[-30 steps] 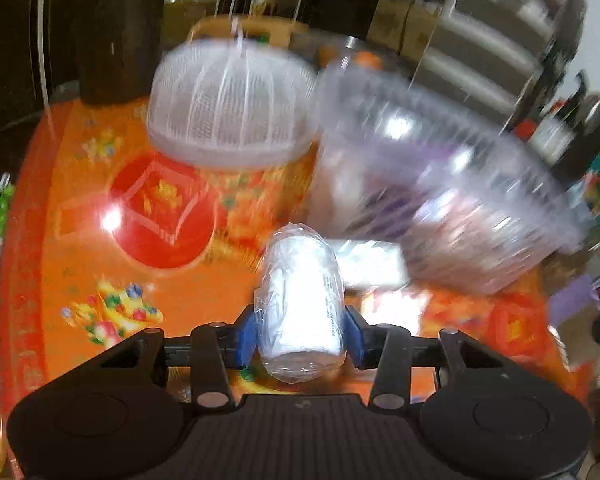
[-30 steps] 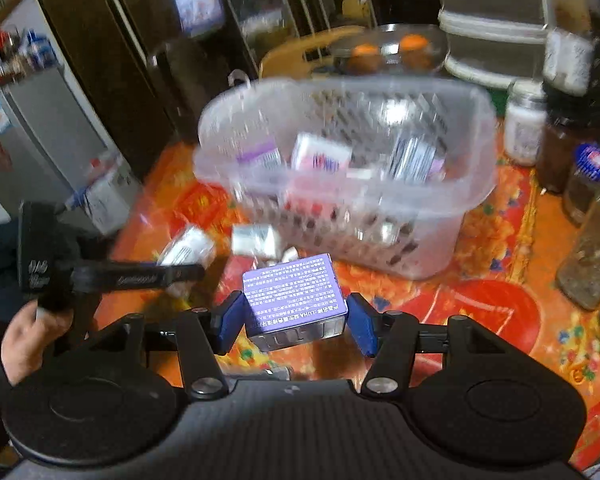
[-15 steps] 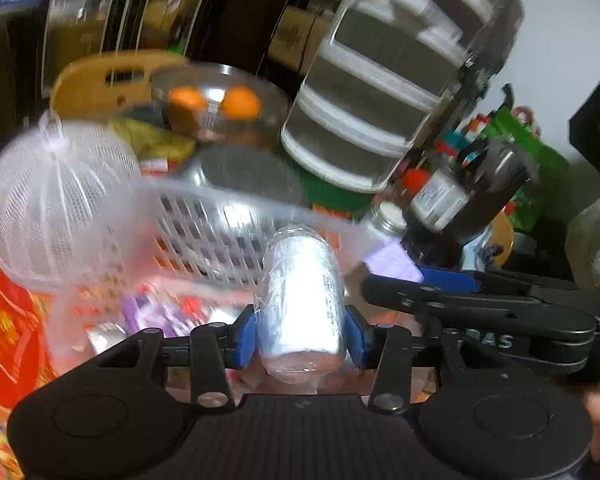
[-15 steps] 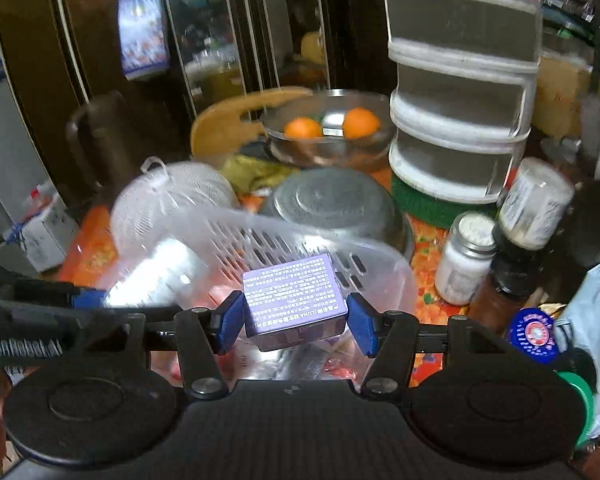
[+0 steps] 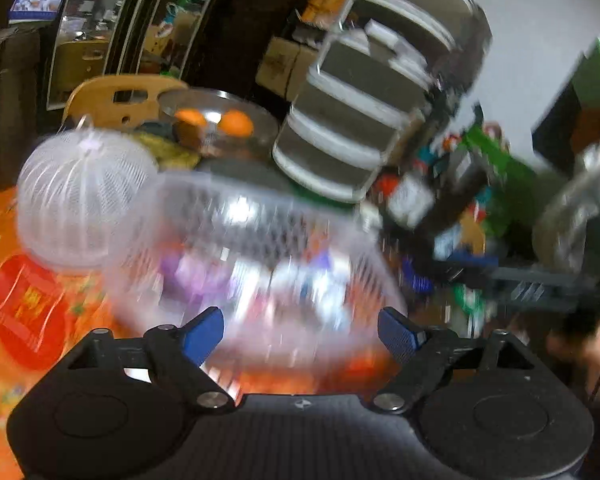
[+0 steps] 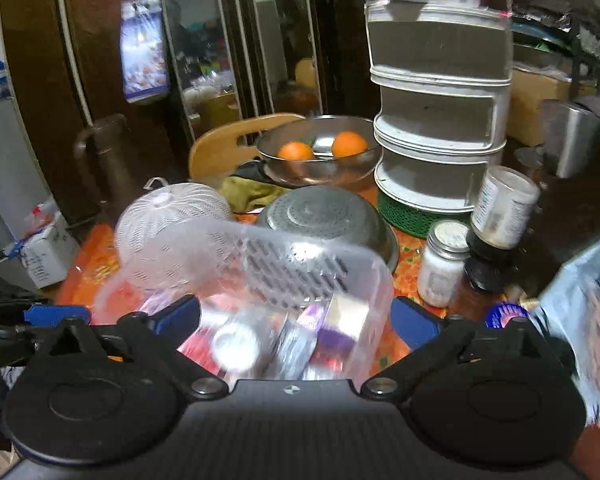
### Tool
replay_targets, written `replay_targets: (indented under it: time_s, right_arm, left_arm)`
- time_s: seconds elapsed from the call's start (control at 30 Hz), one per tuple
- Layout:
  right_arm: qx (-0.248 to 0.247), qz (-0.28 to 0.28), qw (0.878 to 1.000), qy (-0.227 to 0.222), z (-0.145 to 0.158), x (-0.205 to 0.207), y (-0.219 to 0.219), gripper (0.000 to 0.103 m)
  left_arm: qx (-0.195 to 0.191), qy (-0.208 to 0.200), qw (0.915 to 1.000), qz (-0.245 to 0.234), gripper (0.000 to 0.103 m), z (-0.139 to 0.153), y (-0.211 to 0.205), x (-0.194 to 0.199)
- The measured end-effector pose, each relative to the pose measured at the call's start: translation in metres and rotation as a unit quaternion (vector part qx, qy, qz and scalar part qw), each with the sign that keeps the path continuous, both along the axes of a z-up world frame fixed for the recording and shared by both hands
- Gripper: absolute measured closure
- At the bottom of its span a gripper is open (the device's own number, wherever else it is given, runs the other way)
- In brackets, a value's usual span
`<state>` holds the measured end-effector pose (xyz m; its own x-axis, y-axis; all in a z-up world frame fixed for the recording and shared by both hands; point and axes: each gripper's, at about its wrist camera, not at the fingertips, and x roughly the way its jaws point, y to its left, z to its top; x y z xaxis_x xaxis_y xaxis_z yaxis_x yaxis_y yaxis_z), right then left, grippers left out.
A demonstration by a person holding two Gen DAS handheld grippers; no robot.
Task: Organize objects
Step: 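Carry both items over the clear basket and open both tools, then grasp the silver foil packet with the left tool while the right tool grasps a blue-white box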
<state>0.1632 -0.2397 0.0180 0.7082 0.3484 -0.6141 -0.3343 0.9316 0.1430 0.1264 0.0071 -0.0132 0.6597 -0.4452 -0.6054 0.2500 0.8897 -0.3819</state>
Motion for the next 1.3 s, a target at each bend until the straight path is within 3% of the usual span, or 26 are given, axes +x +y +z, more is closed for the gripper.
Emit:
replay_targets:
  time_s: [0.17, 0.33, 0.47, 0.8, 1.03, 1.3]
  right_arm:
    - [0.018, 0.041, 0.997, 0.061, -0.041, -0.062, -0.002, 0.0]
    - [0.043, 0.1, 0.988, 0.113, -0.084, -0.1, 0.013, 0.0]
    - [0.014, 0.125, 0.983, 0.136, -0.109, -0.116, 0.031, 0.005]
    - [-0.01, 0.128, 0.985, 0.114, -0.122, -0.132, 0.048, 0.005]
    - [-0.023, 0.17, 0.977, 0.124, -0.136, -0.138, 0.066, 0.013]
    - [-0.048, 0.192, 0.973, 0.119, -0.145, -0.139, 0.083, 0.016]
  left_arm:
    - [0.048, 0.052, 0.9968, -0.037, 0.016, -0.05, 0.012, -0.063]
    - [0.042, 0.096, 0.9929, -0.056, 0.016, -0.086, 0.009, -0.093]
    - [0.047, 0.106, 0.9914, -0.061, 0.017, -0.102, -0.001, -0.1]
    - [0.068, 0.099, 0.9924, -0.028, 0.023, -0.118, 0.0, -0.107]
    - [0.079, 0.099, 0.9917, 0.018, 0.03, -0.127, 0.011, -0.106]
    - [0.078, 0.093, 0.9926, -0.001, 0.03, -0.13, 0.008, -0.108]
